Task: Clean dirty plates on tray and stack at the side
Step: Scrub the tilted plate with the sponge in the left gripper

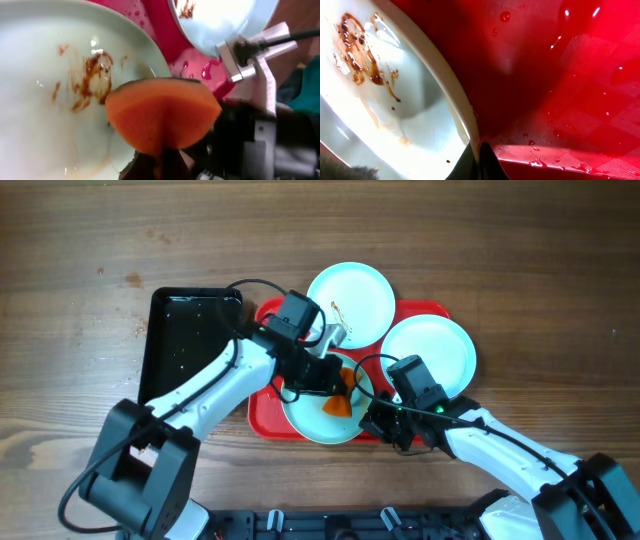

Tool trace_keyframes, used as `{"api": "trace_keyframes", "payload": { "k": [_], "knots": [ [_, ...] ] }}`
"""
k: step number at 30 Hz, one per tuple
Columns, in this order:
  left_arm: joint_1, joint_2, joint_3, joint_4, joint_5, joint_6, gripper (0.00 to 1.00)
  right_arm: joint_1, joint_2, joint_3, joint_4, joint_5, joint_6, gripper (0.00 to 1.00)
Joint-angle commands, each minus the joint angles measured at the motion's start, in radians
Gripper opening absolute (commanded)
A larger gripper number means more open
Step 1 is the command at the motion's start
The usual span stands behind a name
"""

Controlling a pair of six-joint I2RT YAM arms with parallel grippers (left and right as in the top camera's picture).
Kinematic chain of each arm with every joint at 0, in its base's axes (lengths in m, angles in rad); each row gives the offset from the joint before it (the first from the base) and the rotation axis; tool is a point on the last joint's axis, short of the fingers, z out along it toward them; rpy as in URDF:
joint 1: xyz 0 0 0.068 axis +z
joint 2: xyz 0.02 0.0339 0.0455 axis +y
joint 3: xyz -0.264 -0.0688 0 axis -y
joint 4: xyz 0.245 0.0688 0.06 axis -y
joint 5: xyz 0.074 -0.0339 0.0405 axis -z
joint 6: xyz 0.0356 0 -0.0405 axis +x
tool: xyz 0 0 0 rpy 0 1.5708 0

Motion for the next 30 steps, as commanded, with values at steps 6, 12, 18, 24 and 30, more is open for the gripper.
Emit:
{"api": "trace_keyframes", "payload": {
  "k": [6,12,18,24,30],
  "knots": [
    [-0.026,0.19,-0.003,0.143,-0.302,-0.182,0.04,0.004,0.004,-0.009,-0.013,-0.02,0.006,0.04],
    [-0.027,0.192,-0.003,0.138,-0.568,-0.158,0.04,0.004,0.004,-0.009,-0.035,-0.019,-0.002,0.04],
    [-0.027,0.192,-0.003,0.02,-0.841,-0.217,0.04,0.004,0.004,-0.009,-0.045,-0.019,-0.008,0.05],
    [-0.05,0.192,-0.003,0.055,-0.283,0.042,0.04,0.004,0.004,-0.009,-0.046,-0.018,-0.008,0.04],
    [-0.162,0.192,-0.003,0.121,-0.022,0.11,0.04,0.004,0.004,-0.009,-0.045,-0.016,-0.013,0.04]
  ]
}}
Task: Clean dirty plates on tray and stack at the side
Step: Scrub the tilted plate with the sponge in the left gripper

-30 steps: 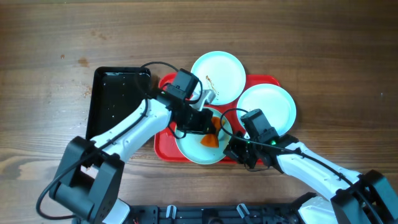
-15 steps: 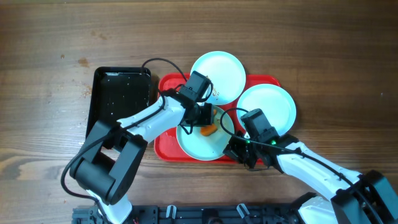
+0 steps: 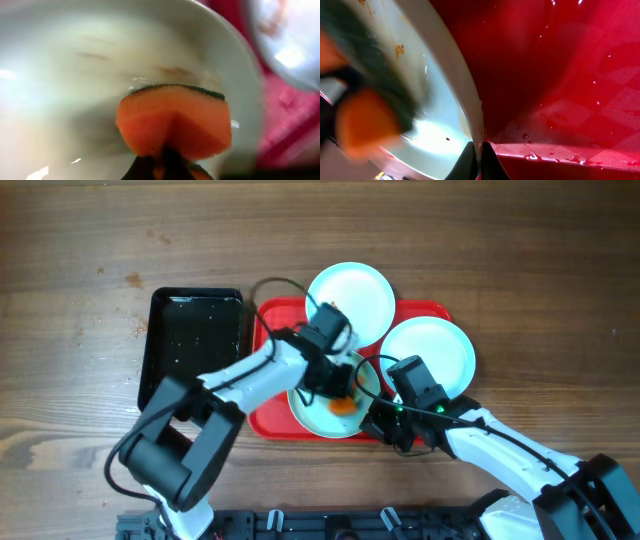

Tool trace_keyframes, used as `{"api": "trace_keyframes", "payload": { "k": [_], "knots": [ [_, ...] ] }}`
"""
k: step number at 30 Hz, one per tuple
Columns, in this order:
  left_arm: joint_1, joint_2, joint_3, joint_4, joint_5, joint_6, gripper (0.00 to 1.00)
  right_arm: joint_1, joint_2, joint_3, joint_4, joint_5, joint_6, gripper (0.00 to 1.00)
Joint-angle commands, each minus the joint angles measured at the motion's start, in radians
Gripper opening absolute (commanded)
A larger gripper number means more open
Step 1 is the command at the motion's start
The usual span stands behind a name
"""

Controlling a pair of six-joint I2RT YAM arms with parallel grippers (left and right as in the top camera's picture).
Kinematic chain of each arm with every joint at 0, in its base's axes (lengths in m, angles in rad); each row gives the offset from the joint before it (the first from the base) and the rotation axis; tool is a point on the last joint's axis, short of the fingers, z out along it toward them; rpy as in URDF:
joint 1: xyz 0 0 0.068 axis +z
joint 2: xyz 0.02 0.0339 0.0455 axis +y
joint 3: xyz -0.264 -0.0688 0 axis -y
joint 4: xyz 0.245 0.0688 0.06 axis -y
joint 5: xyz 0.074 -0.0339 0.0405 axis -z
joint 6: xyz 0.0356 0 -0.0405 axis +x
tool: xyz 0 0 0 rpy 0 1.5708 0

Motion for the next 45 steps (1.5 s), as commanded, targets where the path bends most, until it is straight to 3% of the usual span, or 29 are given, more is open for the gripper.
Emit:
{"api": "trace_keyframes", "payload": {
  "k": [1,5,14,18,21,26,32,40,45],
  "knots": [
    [-0.069,0.032,-0.027,0.053,0.243,0.058,0.04,0.005,0.007,-0.011,-0.017,-0.008,-0.023,0.04],
    [-0.084,0.032,-0.027,0.137,0.238,0.048,0.04,0.005,0.007,-0.011,-0.022,-0.012,-0.023,0.04],
    [-0.041,0.032,-0.027,0.136,-0.222,0.014,0.04,0.005,0.007,-0.011,-0.079,-0.011,-0.026,0.04],
    [0.001,0.032,-0.027,0.137,-0.429,-0.062,0.04,0.005,0.007,-0.011,-0.085,-0.011,-0.034,0.04],
    [0.021,0.032,-0.027,0.136,-0.509,-0.064,0.04,0.005,0.007,-0.011,-0.087,-0.011,-0.038,0.04],
    [0.032,0.032,-0.027,0.048,-0.536,-0.096,0.04,0.005,0.007,-0.011,-0.093,-0.008,-0.037,0.04],
    [0.031,0.032,-0.027,-0.156,-0.716,-0.27,0.04,0.005,0.007,-0.011,-0.094,-0.008,-0.038,0.04],
    [0.031,0.02,-0.024,-0.161,-0.562,-0.185,0.04,0.005,0.007,-0.011,-0.093,-0.001,-0.043,0.04],
    [0.031,-0.117,-0.014,-0.156,-0.552,-0.182,0.04,0.005,0.007,-0.011,-0.084,0.0,-0.045,0.04]
  ]
}}
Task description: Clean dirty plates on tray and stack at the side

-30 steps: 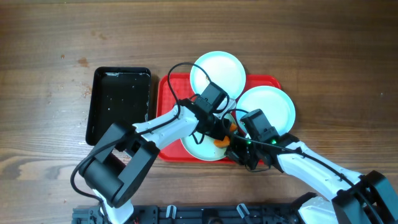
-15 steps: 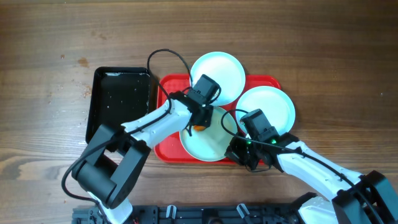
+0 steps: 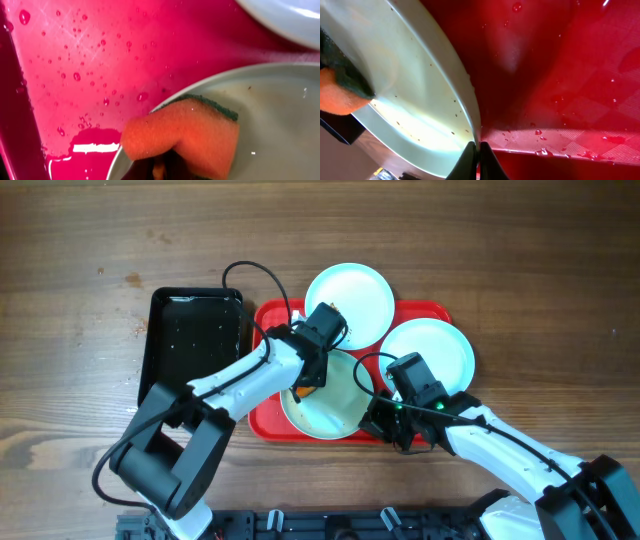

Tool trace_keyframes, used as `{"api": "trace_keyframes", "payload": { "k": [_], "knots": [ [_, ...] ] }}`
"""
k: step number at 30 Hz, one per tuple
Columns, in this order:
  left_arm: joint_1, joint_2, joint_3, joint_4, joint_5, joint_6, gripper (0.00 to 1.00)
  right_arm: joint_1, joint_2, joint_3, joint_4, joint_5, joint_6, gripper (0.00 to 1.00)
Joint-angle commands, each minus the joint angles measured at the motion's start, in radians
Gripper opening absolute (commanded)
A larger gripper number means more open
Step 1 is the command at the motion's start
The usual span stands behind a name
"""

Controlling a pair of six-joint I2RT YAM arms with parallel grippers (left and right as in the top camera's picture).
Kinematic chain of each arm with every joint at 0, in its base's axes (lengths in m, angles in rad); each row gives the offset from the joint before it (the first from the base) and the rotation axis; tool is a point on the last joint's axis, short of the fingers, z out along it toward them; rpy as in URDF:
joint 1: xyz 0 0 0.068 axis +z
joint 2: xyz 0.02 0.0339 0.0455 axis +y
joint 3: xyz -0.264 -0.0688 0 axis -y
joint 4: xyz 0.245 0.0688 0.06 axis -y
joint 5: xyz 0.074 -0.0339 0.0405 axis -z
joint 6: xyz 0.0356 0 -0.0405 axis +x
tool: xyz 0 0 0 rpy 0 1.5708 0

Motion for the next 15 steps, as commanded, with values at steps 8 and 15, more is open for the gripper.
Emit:
{"api": "trace_keyframes", "payload": {
  "k": [8,15],
  "knots": [
    [0.015,-0.398,-0.001,-0.1,-0.035,0.024,0.04,0.007,0.01,-0.039,-0.027,0.016,-0.034,0.04],
    [0.101,-0.426,-0.001,-0.192,-0.07,0.017,0.04,0.007,0.01,-0.037,-0.032,0.037,-0.09,0.05]
  ]
}}
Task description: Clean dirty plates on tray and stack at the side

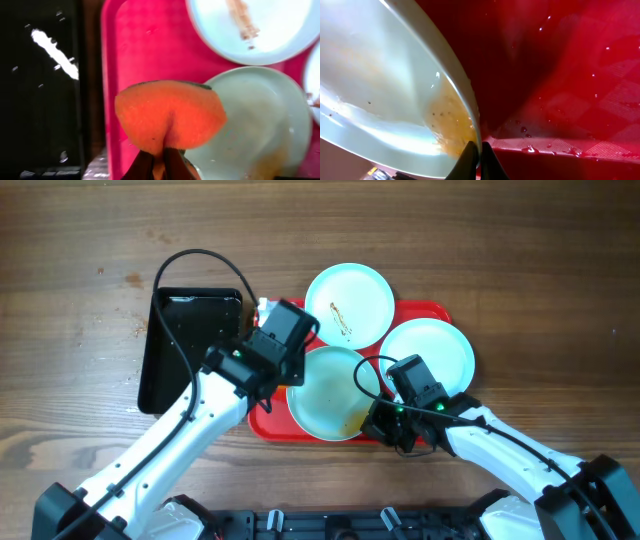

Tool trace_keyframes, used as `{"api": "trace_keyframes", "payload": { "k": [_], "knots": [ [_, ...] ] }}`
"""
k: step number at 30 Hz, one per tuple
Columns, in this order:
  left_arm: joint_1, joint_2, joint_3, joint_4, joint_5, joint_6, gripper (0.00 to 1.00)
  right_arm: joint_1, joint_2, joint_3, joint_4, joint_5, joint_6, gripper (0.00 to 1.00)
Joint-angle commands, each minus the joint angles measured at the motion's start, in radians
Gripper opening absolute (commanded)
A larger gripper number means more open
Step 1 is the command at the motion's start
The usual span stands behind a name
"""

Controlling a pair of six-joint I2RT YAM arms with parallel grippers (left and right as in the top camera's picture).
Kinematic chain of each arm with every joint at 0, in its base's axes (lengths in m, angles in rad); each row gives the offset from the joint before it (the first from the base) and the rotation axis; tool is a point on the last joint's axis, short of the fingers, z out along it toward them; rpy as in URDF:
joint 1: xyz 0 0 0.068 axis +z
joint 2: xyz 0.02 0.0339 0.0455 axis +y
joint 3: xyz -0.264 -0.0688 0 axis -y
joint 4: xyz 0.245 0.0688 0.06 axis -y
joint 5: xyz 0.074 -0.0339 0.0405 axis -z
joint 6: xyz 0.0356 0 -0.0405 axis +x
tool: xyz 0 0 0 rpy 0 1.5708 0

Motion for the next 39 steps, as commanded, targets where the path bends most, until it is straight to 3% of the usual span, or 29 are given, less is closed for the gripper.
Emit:
{"api": "trace_keyframes", "payload": {
  "k": [1,7,10,20,26,27,28,34,39],
  "knots": [
    [0.086,-0.008,0.011,-0.015,-0.031,0.005,0.04,0.007,0.01,-0.028,-0.024,0.063,-0.087,0.05],
    [0.335,0.012,0.007,-0.015,0.063,0.06,0.04,0.007,0.01,0.11,-0.236,0.247,-0.212,0.05],
    [0.381,0.031,0.007,-0.015,0.071,0.062,0.04,0.007,0.01,0.204,-0.328,0.302,-0.264,0.05],
    [0.385,0.121,0.006,0.002,0.086,0.061,0.04,0.007,0.01,0.34,-0.47,0.46,-0.349,0.04],
    [0.385,0.131,0.006,0.005,0.086,0.061,0.04,0.007,0.01,0.355,-0.483,0.451,-0.365,0.05],
    [0.385,0.131,0.006,0.005,0.086,0.061,0.04,0.007,0.01,0.354,-0.481,0.397,-0.365,0.4],
    [0.385,0.131,0.006,0.005,0.086,0.061,0.04,0.007,0.01,0.353,-0.471,0.346,-0.364,0.96],
    [0.385,0.131,0.006,0.005,0.086,0.062,0.04,0.007,0.01,0.27,-0.402,0.238,-0.18,1.0],
    [0.385,0.131,0.006,0.004,0.098,0.07,0.04,0.007,0.01,0.107,-0.232,0.187,-0.056,0.82]
  ]
}}
